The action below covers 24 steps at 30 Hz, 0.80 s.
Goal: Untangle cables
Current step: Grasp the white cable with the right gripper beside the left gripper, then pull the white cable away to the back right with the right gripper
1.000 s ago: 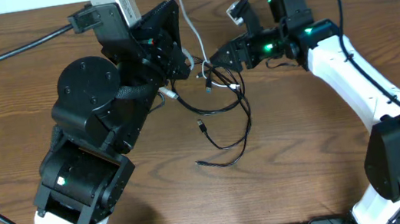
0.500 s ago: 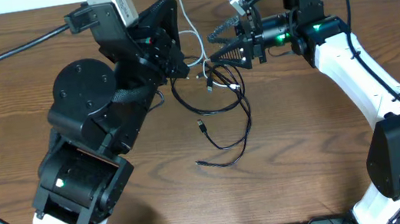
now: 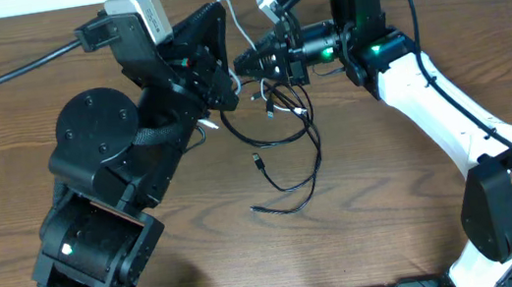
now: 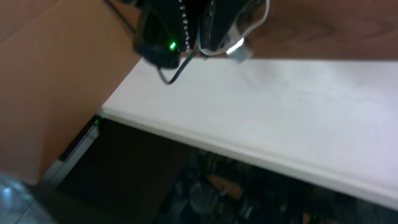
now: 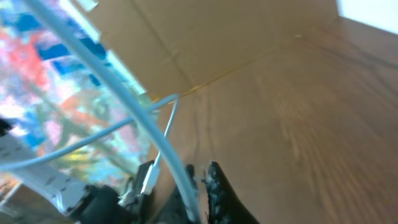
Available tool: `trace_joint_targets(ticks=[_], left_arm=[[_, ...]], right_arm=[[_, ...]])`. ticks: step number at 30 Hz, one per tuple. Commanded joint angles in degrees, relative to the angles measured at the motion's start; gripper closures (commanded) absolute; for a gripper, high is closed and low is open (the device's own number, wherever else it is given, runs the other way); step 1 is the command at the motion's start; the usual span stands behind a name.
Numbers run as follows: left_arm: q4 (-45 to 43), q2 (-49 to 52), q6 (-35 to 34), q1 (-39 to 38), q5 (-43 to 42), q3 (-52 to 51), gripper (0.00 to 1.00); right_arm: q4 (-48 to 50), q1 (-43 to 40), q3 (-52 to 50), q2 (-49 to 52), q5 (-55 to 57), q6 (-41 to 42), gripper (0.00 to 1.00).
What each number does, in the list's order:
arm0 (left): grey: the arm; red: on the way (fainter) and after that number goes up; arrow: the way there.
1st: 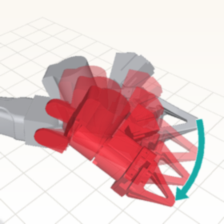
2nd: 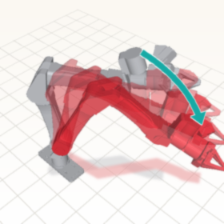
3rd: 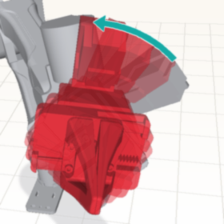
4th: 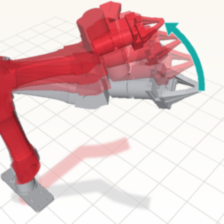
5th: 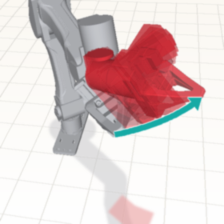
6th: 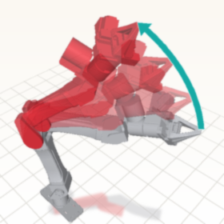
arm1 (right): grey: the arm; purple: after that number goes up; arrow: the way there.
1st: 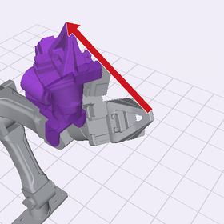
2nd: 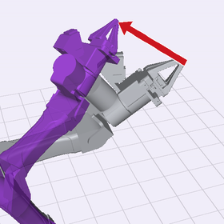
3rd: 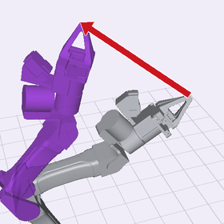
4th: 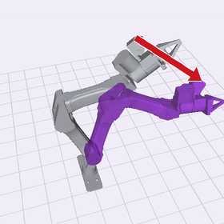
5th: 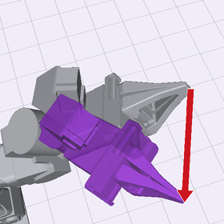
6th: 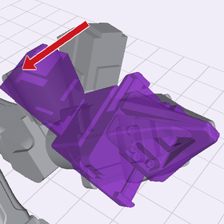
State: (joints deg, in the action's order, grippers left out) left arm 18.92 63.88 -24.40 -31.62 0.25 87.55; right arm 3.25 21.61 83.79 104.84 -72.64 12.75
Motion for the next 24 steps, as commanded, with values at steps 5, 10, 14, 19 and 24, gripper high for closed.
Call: trace_joint_targets(ticks=[5, 10, 14, 19, 24], left_arm=[[10.9, -0.5, -1.8, 0.1, 5.8, 0.5, 0.91], [20.8, 2.6, -1.8, 0.1, 6.7, 0.5, 0.65], [24.8, 5.7, -1.8, 0.1, 6.7, 0.5, 0.58], [26.5, 9.0, -1.8, 0.1, 6.6, 0.5, 0.52], [27.3, 11.6, -1.8, 0.1, 6.7, 0.5, 0.50]], right_arm=[[-5.4, -4.4, 1.2, -2.1, 17.1, 7.5, 0.99], [-26.5, -7.7, 8.3, -3.7, 31.8, 0.2, 0.98], [-42.3, -8.2, 19.3, -3.7, 41.0, -3.7, 0.99], [-55.7, -8.7, 36.0, -3.7, 49.4, -4.3, 0.99], [-62.2, -10.0, 51.3, -3.7, 53.5, -3.1, 0.99]])
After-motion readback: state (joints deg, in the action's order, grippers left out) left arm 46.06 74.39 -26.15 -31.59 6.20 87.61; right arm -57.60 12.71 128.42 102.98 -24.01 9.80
